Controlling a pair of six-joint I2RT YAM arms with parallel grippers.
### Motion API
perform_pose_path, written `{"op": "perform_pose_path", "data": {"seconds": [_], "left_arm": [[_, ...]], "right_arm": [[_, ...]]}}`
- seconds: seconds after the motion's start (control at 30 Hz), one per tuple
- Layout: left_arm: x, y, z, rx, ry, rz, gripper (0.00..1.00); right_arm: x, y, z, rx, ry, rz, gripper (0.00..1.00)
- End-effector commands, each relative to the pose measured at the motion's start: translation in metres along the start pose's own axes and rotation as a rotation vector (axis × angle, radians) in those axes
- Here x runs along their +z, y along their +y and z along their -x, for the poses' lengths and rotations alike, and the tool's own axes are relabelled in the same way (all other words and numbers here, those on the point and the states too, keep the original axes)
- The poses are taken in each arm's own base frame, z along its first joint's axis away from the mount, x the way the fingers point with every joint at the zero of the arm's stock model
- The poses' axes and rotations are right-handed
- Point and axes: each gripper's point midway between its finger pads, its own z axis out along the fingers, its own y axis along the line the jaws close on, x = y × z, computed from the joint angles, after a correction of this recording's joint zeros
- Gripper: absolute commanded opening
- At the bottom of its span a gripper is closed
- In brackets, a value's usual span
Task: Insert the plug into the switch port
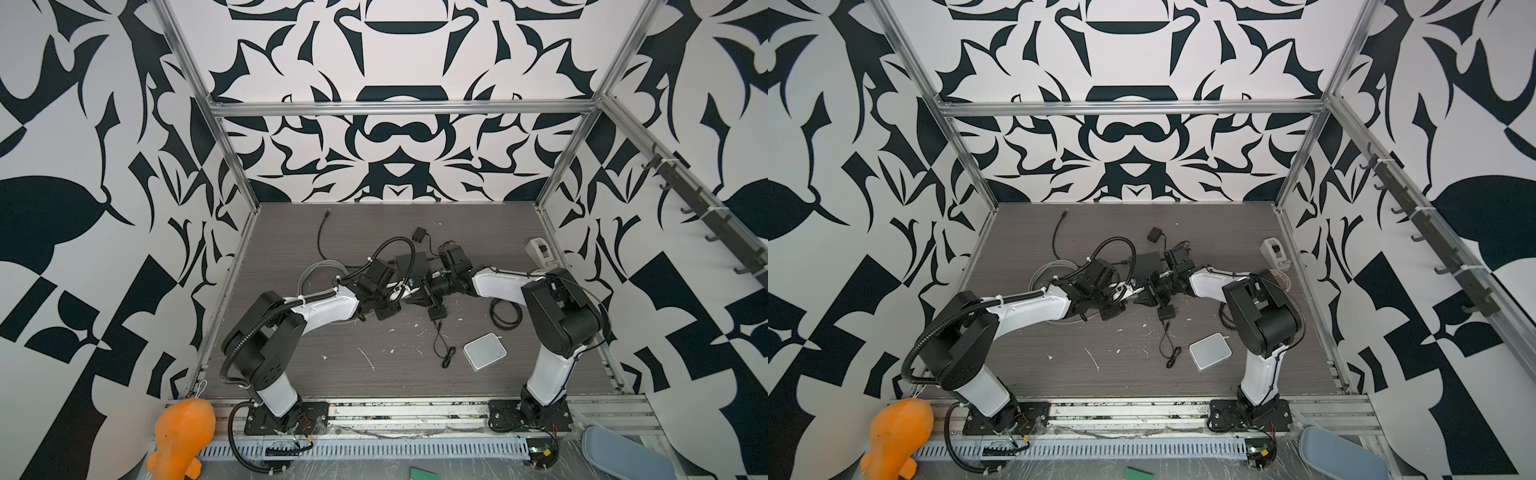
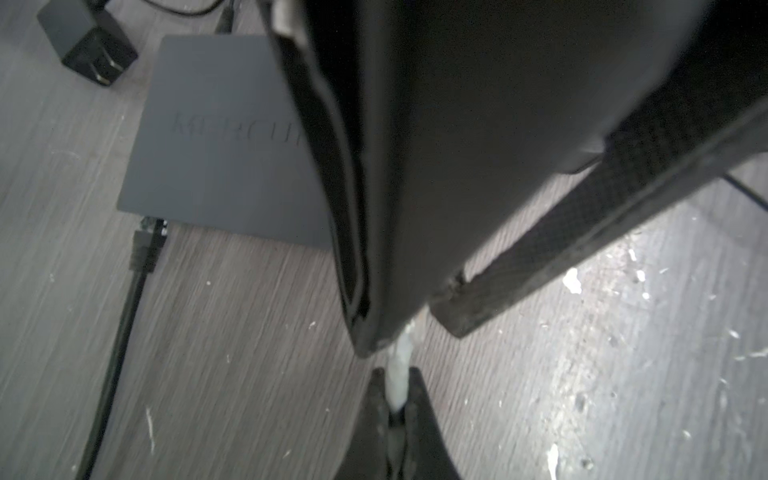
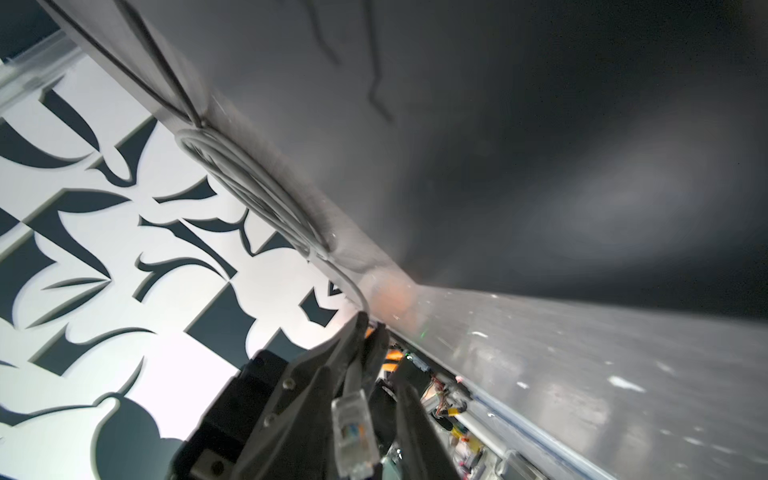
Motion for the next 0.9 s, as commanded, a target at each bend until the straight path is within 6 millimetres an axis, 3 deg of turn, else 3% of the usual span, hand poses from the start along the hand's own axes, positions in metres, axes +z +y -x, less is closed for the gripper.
{"op": "perform_pose_path", "data": {"seconds": [0.0, 0.13, 0.33, 0.6, 0.87], "left_arm": [[-0.006, -0.012, -0.001, -0.018, -0.015, -0.114, 0.00], [-0.015, -0.020, -0.005, -0.068, -0.025, -0.223, 0.00], [-0.025, -0.018, -0.006, -0.126, -0.039, -0.312, 0.00], [-0.035, -0.013, 0.001, -0.182, -0.102, -0.394, 0.00], [-0.048, -0.009, 0.004, -0.226, -0.147, -0.472, 0.00]], "right_arm": [[-0.026, 0.015, -0.016, -0.145, 0.015, 0.020, 0.44], [-0.043, 0.025, -0.012, -0.304, -0.032, 0.067, 0.49], [-0.052, 0.049, -0.016, -0.548, -0.073, 0.210, 0.47], [-0.050, 0.043, -0.027, -0.800, -0.036, 0.228, 0.43], [-0.041, 0.055, -0.040, -0.960, -0.026, 0.232, 0.41]]}}
